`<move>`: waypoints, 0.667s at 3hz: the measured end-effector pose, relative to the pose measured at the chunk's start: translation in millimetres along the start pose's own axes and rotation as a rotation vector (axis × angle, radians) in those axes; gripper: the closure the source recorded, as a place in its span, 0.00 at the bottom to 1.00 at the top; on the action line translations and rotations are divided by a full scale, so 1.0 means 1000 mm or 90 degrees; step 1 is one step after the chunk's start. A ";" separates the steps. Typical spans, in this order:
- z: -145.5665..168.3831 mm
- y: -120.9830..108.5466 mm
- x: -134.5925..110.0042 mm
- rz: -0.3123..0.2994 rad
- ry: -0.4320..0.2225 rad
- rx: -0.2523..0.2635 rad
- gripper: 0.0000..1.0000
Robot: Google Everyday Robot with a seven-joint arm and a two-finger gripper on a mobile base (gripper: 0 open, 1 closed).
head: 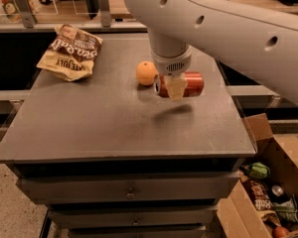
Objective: Knock coke can over
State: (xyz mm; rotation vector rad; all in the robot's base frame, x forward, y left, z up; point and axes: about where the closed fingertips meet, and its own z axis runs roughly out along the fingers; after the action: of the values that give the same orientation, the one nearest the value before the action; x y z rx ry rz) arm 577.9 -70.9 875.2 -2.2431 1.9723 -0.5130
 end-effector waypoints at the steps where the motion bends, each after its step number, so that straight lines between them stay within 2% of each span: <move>1: 0.012 0.001 0.001 -0.024 -0.007 -0.030 0.59; 2: 0.019 0.003 0.001 -0.035 -0.018 -0.051 0.36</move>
Offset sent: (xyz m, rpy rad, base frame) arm 0.0021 -0.0065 -0.0269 0.0065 0.1439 0.0625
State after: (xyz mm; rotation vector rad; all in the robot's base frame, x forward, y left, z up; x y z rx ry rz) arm 581.1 -75.4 856.4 -2.3445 1.9570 -0.4131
